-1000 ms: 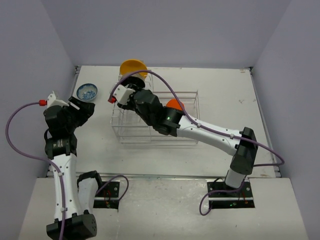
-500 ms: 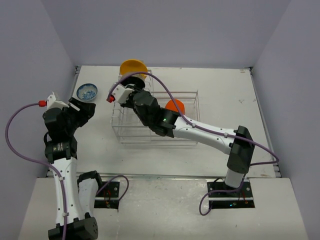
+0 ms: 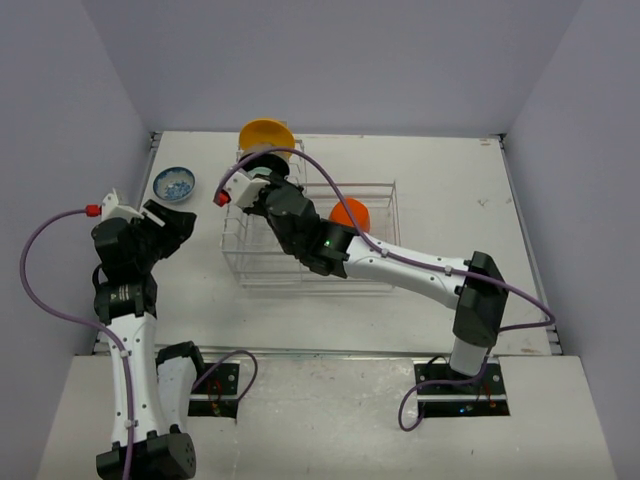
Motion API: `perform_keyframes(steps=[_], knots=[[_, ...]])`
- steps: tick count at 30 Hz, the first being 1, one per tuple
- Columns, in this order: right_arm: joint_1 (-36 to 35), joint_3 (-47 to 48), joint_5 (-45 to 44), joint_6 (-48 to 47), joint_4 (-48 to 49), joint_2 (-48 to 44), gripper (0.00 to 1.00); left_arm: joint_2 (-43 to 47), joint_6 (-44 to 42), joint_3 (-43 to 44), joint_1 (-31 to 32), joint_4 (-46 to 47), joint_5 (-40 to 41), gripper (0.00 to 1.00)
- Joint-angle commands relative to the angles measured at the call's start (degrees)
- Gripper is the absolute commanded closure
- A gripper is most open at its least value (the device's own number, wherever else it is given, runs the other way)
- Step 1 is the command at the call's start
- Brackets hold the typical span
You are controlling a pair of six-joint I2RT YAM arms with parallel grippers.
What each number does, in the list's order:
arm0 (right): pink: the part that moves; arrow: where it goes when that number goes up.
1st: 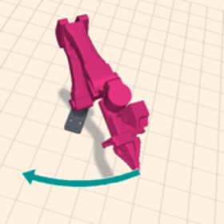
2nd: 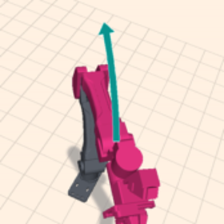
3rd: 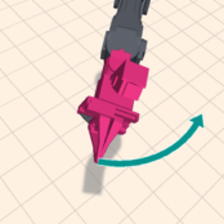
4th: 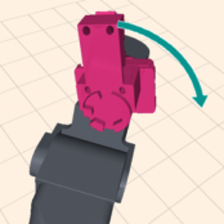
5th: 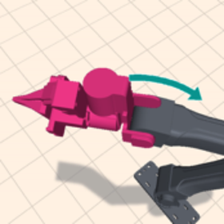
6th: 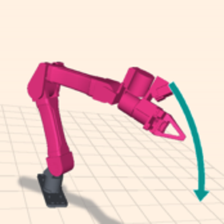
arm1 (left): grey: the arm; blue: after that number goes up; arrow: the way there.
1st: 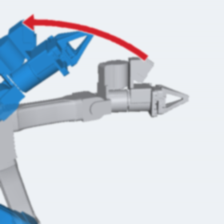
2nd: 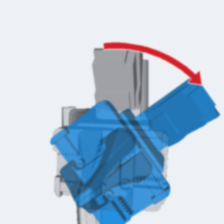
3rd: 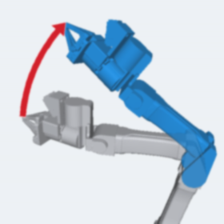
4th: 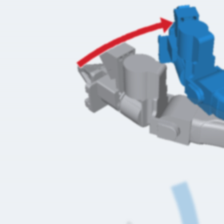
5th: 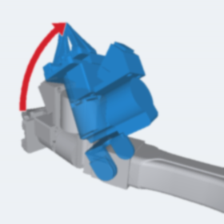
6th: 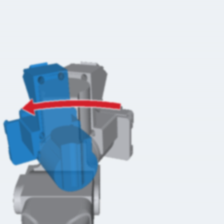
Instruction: Unload the bowls from the dish rack
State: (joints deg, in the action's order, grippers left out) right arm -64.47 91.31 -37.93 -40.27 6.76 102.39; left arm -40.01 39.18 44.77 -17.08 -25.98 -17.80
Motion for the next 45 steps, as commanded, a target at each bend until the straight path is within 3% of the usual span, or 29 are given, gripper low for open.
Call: perform_keyframes(steps=[1, 13, 34, 45], knots=[[-0.9, -2.2, 0.2, -0.7, 4.5, 1.3, 0.94, -0.4, -1.7, -0.6, 0.3, 2.4, -2.2, 0.33], [-1.5, -7.9, -2.9, -5.0, 13.3, 2.2, 1.0, -0.2, -2.1, -2.1, 0.3, 3.0, -3.2, 0.33], [-2.7, -15.4, -9.8, -18.7, 39.4, 3.7, 1.0, 0.1, -2.7, -3.9, 0.3, 3.7, -4.9, 0.33], [-3.6, -16.0, -11.4, -22.7, 45.1, 3.4, 1.0, 0.6, -2.9, -5.8, 0.3, 4.1, -5.0, 0.33]])
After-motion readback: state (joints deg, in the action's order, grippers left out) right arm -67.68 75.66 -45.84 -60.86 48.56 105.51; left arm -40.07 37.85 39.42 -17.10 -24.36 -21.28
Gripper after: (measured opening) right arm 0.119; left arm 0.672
